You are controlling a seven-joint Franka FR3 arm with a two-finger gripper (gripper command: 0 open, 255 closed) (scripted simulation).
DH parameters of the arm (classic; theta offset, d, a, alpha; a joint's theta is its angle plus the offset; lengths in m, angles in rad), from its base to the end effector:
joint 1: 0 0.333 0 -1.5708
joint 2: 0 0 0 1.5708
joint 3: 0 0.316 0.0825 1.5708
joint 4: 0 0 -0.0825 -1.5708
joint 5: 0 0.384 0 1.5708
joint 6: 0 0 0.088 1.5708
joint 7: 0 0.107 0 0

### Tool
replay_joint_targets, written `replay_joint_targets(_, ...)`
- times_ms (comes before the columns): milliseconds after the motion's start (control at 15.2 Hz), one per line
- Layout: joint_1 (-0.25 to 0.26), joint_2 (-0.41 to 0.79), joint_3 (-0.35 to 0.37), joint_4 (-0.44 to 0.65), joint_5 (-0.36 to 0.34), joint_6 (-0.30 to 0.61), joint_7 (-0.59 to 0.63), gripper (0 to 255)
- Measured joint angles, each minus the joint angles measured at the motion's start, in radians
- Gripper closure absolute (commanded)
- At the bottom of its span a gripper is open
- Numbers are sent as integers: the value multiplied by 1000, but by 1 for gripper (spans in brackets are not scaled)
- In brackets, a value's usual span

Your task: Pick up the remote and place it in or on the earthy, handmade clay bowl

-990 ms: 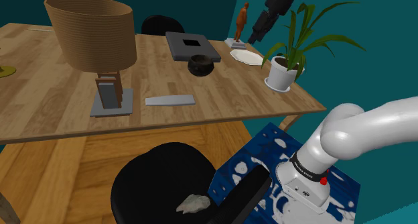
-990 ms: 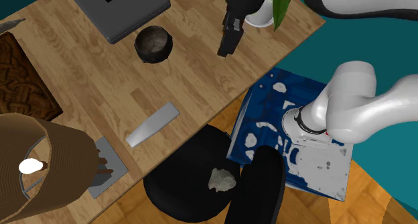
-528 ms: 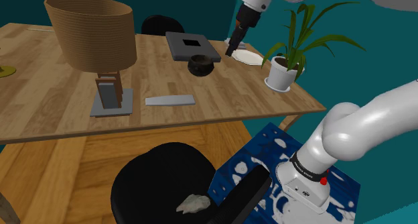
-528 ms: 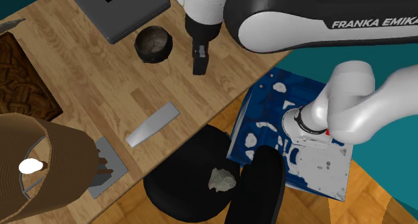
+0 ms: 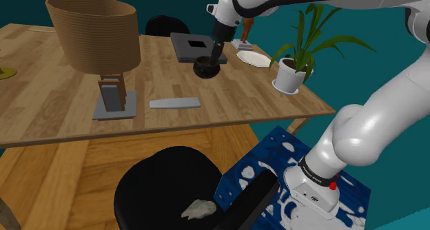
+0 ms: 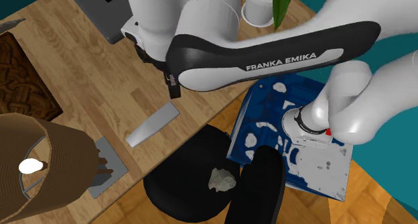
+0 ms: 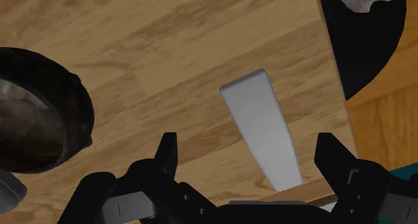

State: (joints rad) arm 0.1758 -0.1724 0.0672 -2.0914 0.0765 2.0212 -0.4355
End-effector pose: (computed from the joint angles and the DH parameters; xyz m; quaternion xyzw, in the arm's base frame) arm 0.4982 0.1296 0.5074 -0.9463 -0.3179 -0.0535 0.0244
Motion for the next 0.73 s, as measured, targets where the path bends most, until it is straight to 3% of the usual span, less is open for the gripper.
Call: replay_joint_targets(726, 79, 344, 75, 174, -95, 95, -130, 0)
